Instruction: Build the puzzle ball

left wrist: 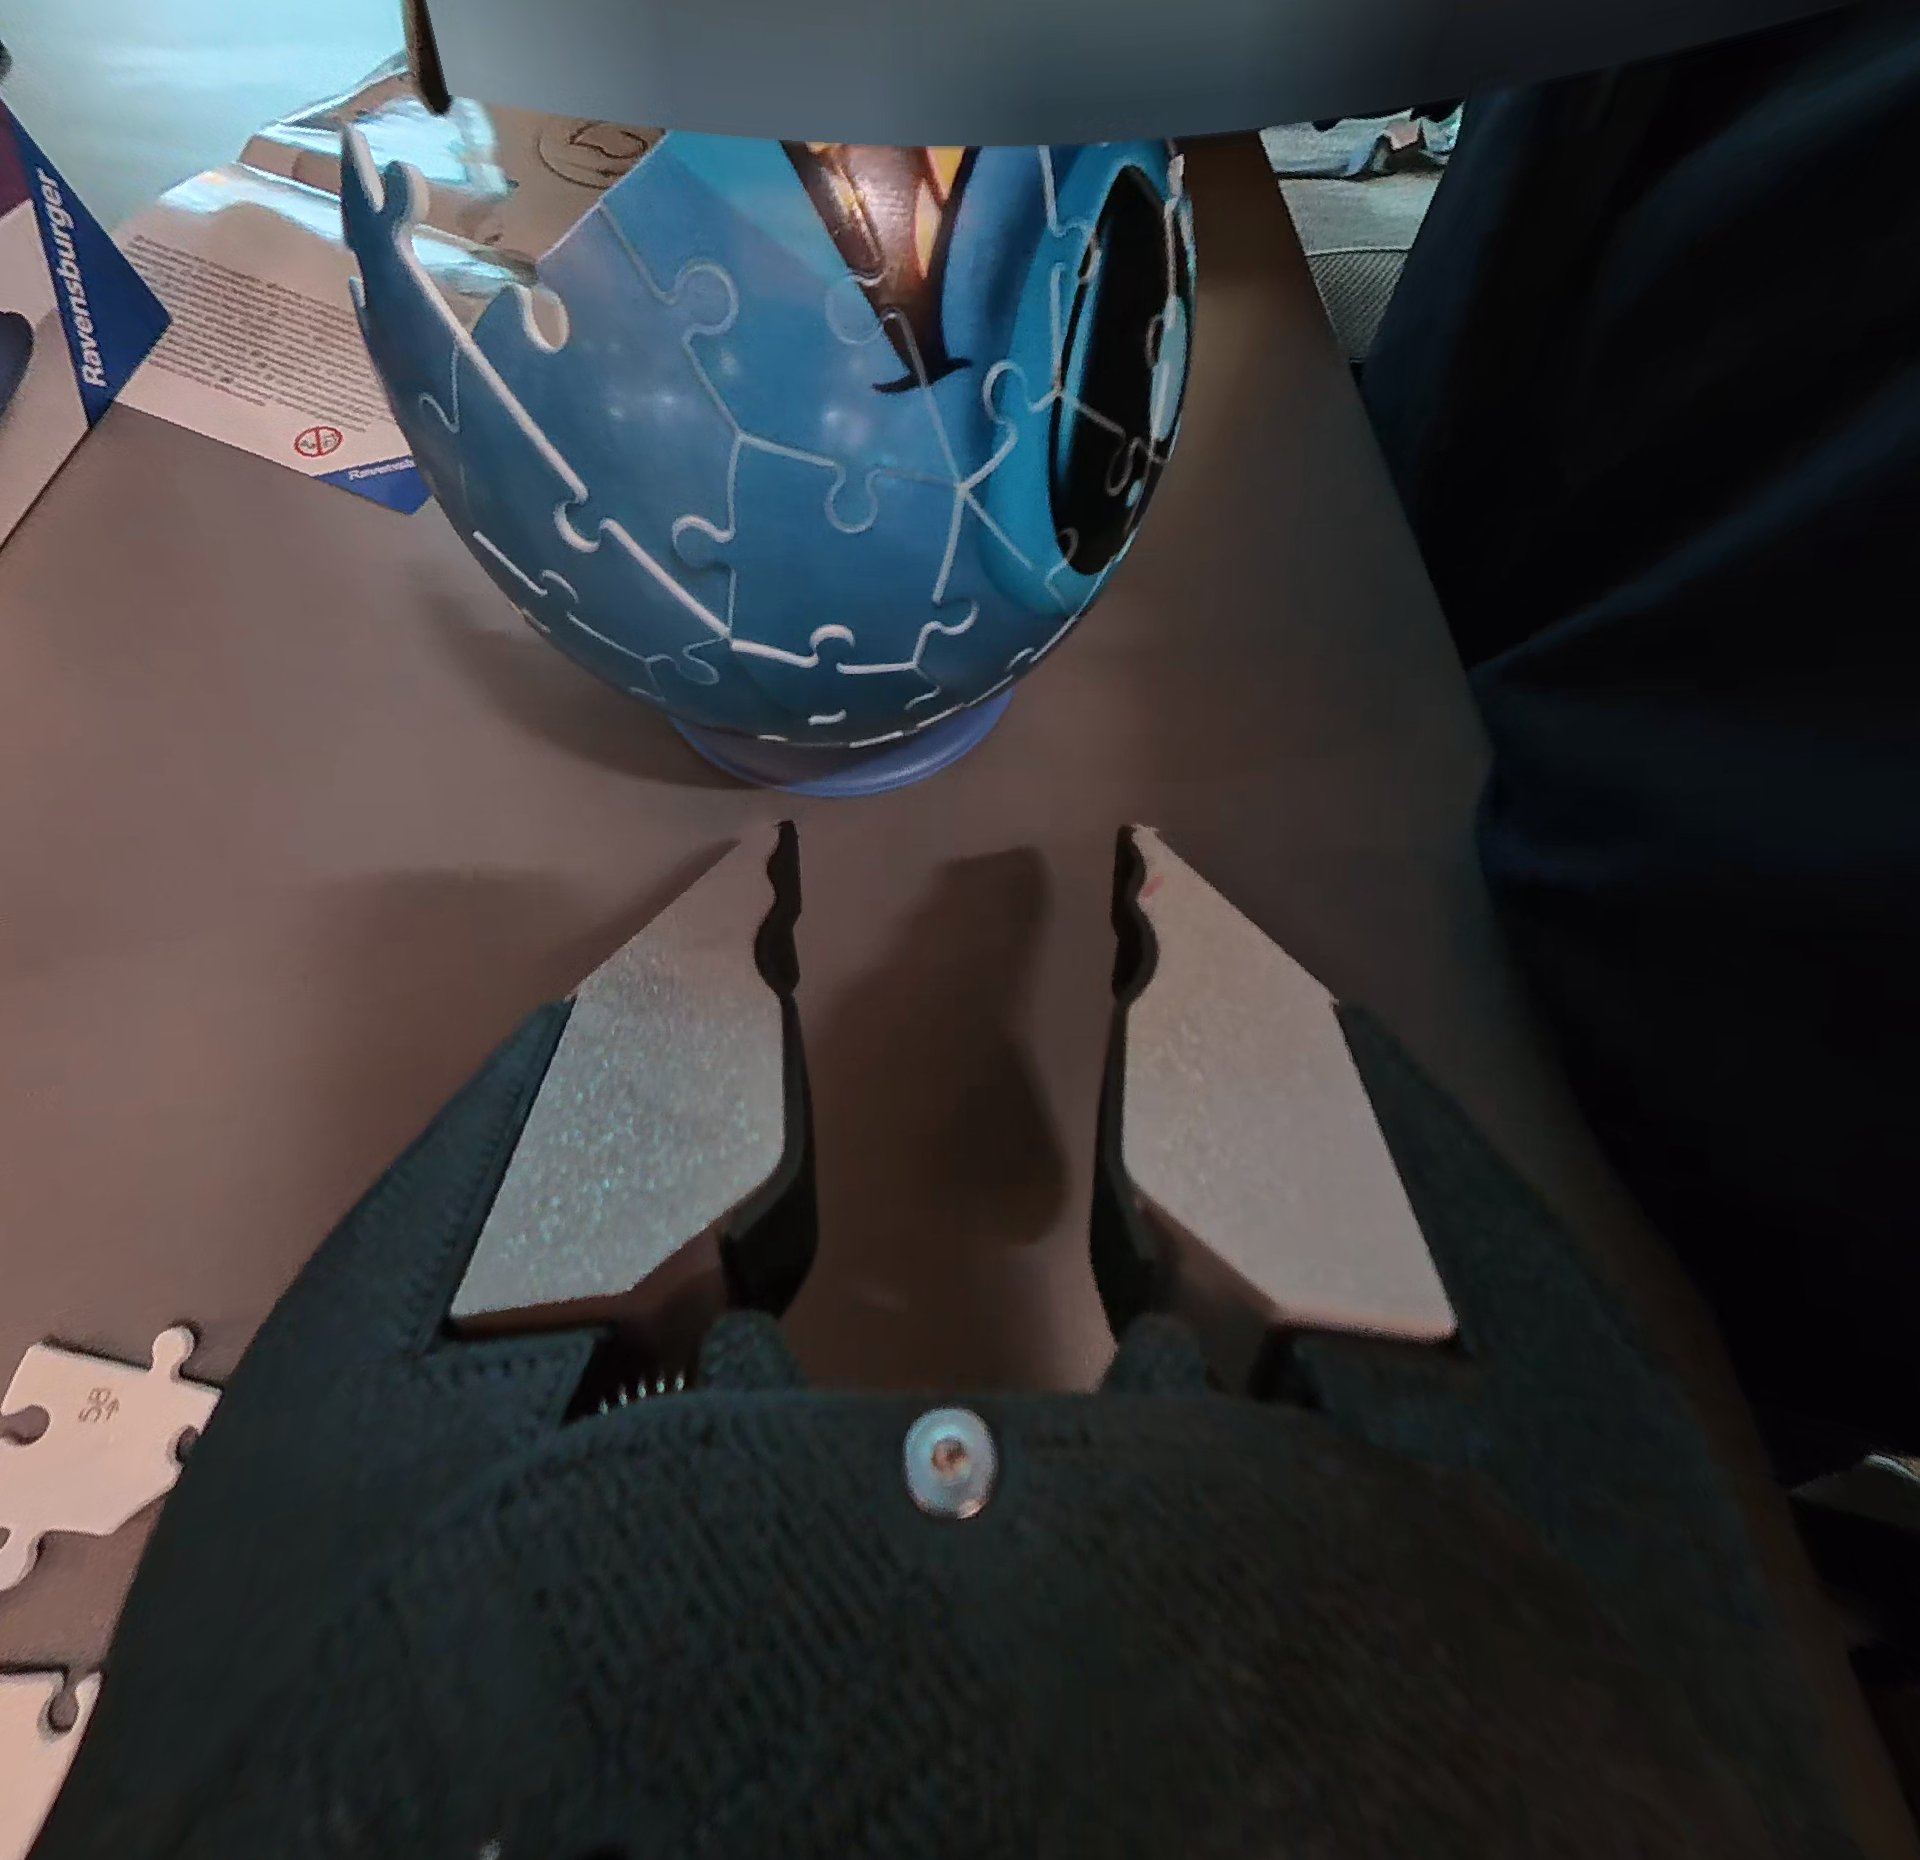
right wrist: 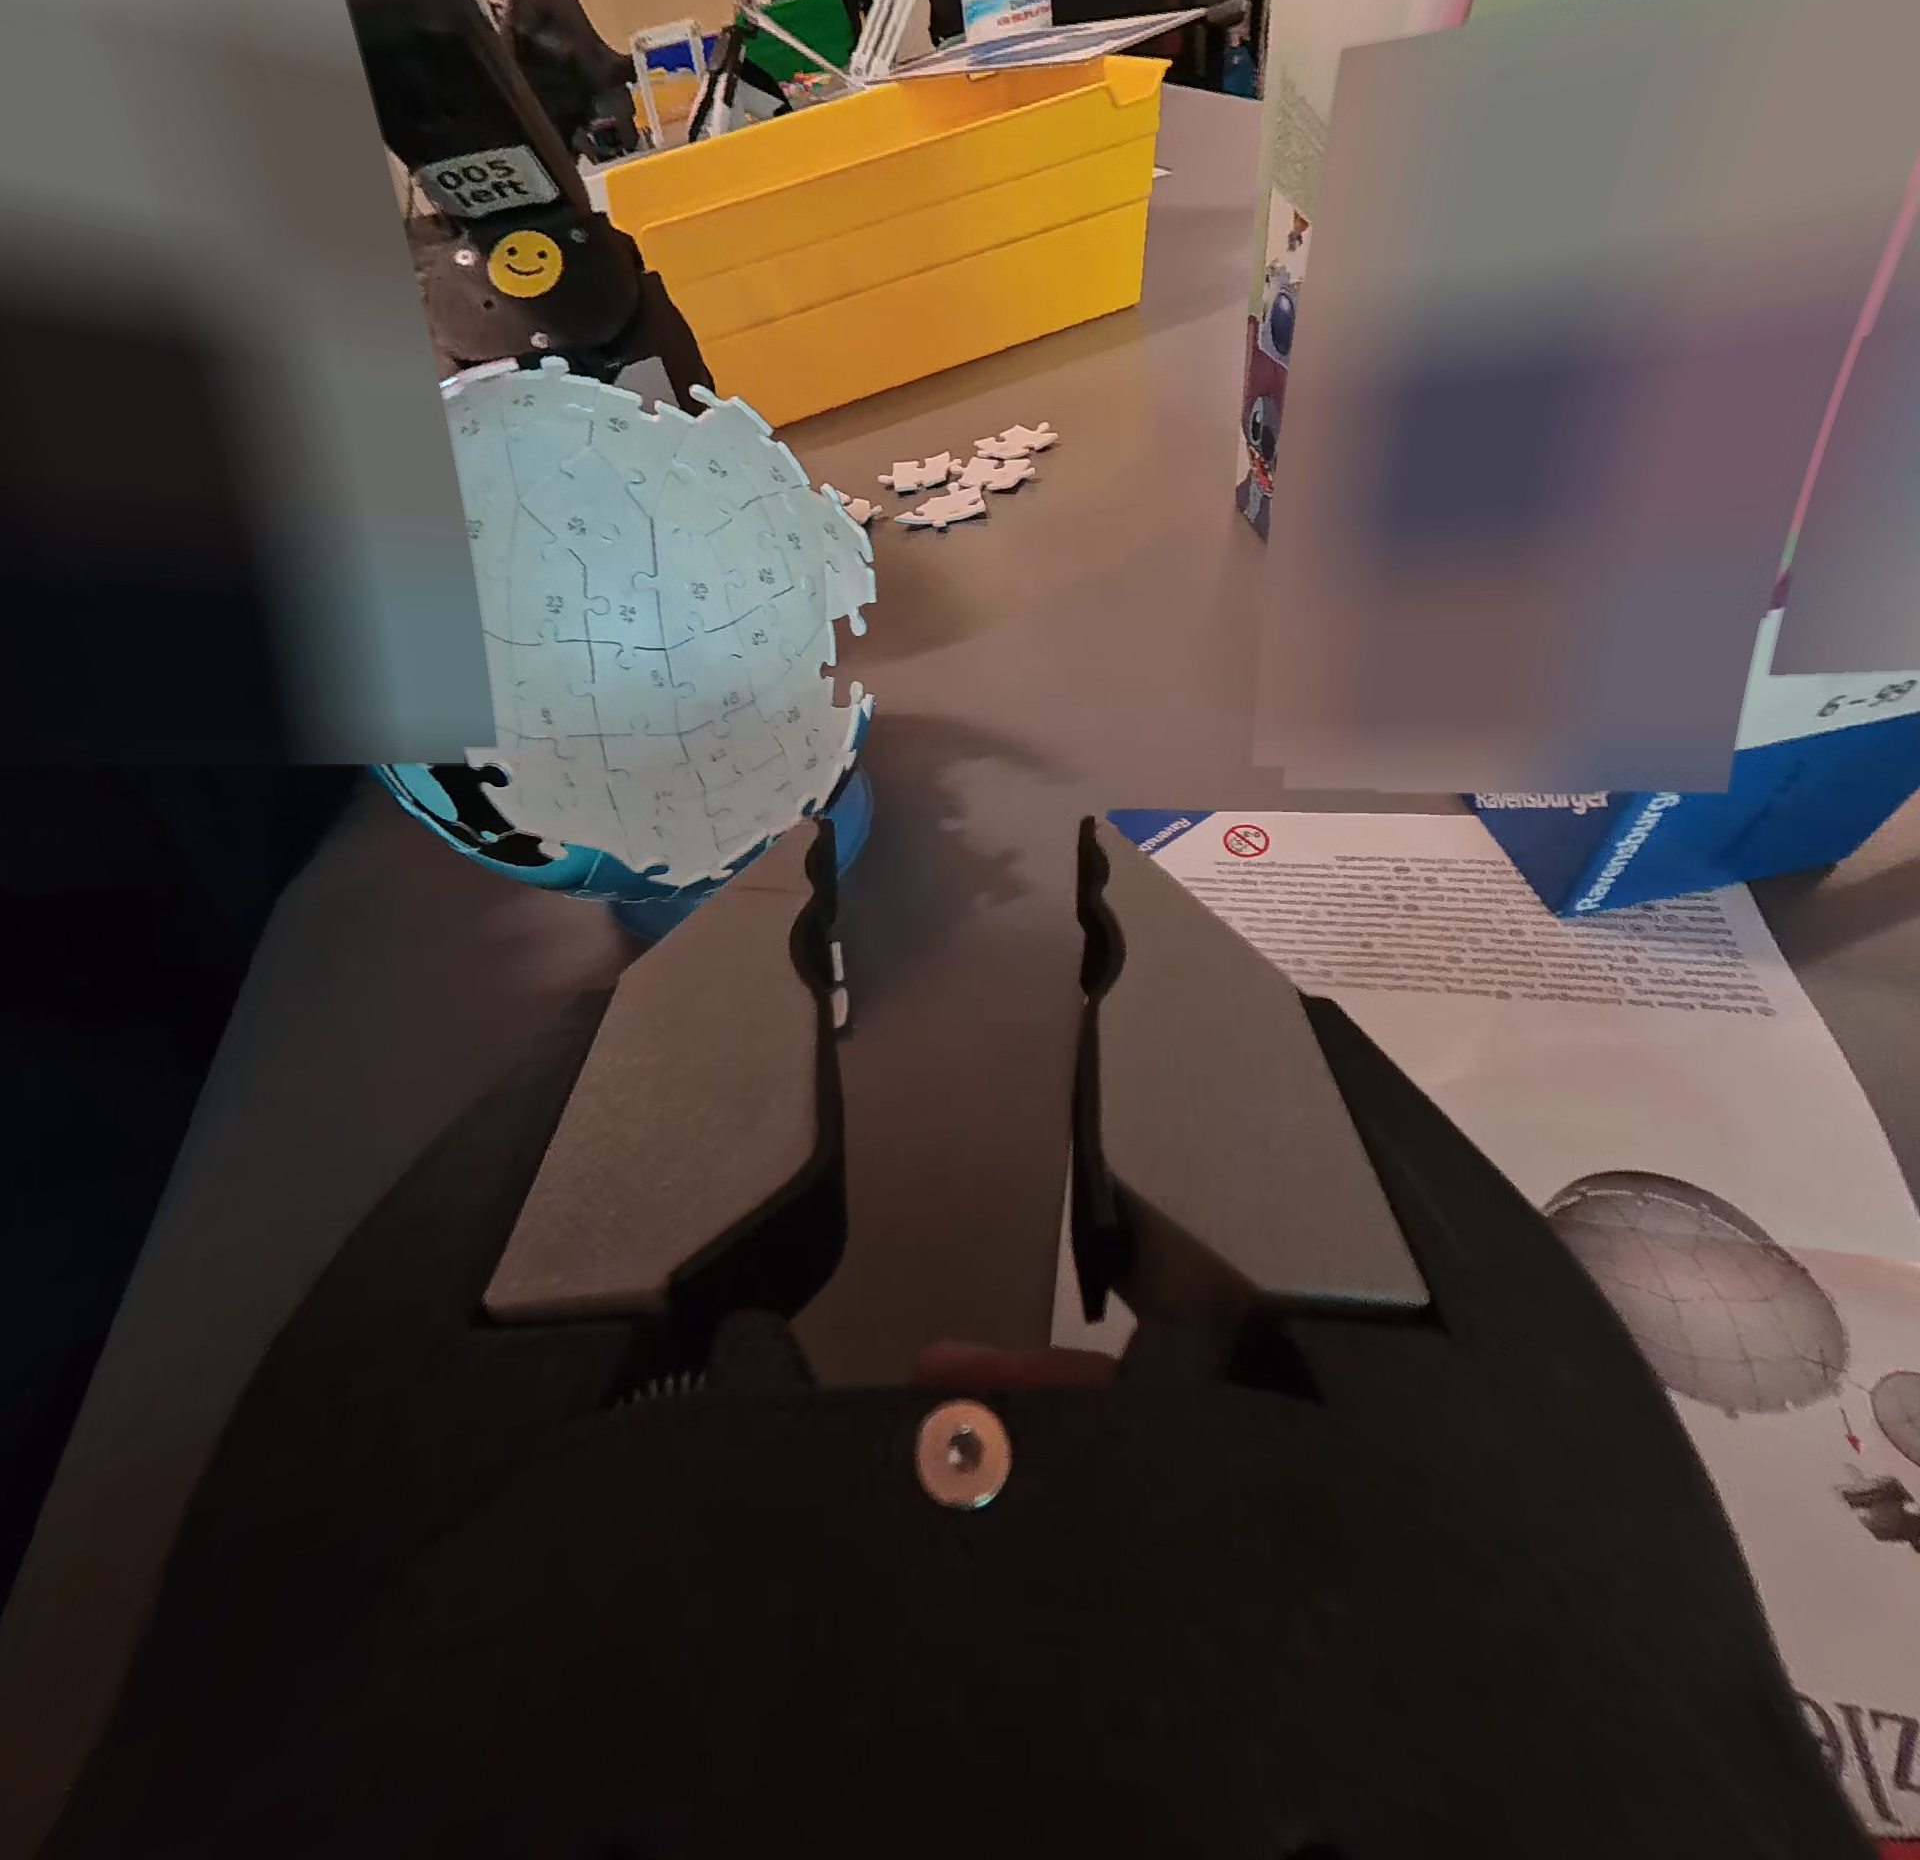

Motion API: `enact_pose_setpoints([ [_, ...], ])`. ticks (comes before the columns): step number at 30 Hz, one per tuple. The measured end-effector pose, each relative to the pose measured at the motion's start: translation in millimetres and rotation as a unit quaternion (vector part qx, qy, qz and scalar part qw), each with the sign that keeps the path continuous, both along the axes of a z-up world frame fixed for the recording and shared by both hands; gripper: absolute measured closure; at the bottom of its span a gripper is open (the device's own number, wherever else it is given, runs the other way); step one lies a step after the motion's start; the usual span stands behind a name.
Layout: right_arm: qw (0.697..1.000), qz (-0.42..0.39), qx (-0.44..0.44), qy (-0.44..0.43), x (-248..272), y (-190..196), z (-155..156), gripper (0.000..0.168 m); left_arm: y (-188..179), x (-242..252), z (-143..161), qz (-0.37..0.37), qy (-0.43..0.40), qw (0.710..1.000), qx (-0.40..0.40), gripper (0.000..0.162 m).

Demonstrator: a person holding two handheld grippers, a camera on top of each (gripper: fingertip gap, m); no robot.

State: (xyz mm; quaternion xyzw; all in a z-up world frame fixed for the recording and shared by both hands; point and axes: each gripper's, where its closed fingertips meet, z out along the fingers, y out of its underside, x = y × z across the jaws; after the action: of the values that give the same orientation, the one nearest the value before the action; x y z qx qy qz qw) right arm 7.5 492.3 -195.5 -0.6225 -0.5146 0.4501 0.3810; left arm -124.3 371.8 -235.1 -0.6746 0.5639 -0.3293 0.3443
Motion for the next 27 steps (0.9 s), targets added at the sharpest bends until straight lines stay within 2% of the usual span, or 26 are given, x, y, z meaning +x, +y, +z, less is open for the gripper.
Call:
enact_pose_setpoints([
  [7, 1.000, 0.003, 0.006, -0.001, -2, -3, 1, 0.122, -1, 0, -1, -0.002, 0.004, 1.000, -0.001, 0.109],
  [11, 0.994, 0.100, -0.036, 0.032, -10, -37, 10, 0.112, -2, 1, -4, -0.003, 0.015, 1.000, 0.007, 0.109],
  [14, 0.983, 0.151, -0.082, 0.057, -10, -54, 18, 0.113, -4, 1, -7, -0.009, 0.025, 1.000, 0.011, 0.109],
  [20, 0.985, 0.129, -0.091, 0.076, -17, -44, 23, 0.110, -5, 0, -10, -0.011, 0.035, 0.999, 0.011, 0.109],
  [23, 0.987, 0.122, -0.087, 0.050, -28, -39, 14, 0.110, -4, 0, -11, -0.012, 0.035, 0.999, 0.000, 0.110],
  [27, 0.984, 0.150, -0.087, 0.027, -46, -42, 8, 0.111, -4, 0, -11, -0.012, 0.033, 0.999, -0.015, 0.110],
])
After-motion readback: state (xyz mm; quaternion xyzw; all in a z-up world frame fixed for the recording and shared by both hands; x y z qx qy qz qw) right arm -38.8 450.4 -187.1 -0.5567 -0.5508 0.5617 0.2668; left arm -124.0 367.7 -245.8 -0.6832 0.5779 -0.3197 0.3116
